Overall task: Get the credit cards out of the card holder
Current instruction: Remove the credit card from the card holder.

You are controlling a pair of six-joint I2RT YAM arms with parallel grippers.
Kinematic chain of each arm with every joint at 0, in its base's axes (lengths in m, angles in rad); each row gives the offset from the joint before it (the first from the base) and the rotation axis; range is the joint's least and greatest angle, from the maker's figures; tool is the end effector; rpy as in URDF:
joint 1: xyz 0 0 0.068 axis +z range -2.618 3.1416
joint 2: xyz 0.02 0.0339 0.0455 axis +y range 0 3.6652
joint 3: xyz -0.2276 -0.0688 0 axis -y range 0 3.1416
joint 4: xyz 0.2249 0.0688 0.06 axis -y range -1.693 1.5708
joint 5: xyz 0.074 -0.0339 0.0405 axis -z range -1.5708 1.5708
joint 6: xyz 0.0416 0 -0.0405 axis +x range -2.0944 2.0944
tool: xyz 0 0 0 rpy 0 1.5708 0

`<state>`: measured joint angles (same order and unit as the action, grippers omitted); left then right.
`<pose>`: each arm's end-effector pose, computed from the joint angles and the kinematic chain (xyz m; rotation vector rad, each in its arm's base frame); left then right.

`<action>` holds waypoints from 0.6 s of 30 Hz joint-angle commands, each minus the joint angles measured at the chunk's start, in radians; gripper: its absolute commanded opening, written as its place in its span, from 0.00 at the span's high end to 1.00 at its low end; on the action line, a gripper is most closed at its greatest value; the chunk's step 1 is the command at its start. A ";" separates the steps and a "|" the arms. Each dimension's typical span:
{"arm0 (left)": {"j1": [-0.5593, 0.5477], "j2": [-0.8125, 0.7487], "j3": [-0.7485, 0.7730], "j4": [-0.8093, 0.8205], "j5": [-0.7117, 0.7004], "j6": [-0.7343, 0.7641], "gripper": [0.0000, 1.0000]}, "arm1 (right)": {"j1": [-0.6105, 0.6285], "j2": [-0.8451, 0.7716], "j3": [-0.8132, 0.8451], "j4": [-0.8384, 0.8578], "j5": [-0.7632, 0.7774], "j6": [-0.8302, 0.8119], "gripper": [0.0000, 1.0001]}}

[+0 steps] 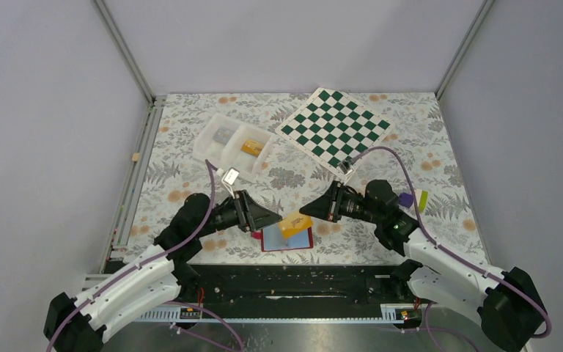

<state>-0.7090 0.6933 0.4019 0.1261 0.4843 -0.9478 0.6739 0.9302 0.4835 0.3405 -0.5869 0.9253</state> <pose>0.1293 -0.1364 0.2336 0.1752 2.0121 -1.5639 0.1581 0.1558 0.2414 -0.2735 1.9470 1.6228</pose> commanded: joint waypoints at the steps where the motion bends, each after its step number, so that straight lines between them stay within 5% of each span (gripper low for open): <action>1: -0.015 -0.045 -0.086 0.223 -0.217 -0.144 0.42 | 0.004 -0.051 -0.141 0.330 0.388 0.315 1.00; 7: -0.079 0.051 -0.174 0.492 -0.383 -0.231 0.40 | 0.018 -0.066 -0.171 0.381 0.661 0.368 1.00; 18: -0.113 0.236 -0.102 0.638 -0.396 -0.214 0.39 | 0.031 0.002 -0.204 0.498 0.593 0.438 1.00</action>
<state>-0.8177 0.9081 0.2443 0.6357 0.1261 -1.1622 0.6941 0.9100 0.2909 0.7048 0.0067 1.3209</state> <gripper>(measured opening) 0.604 0.020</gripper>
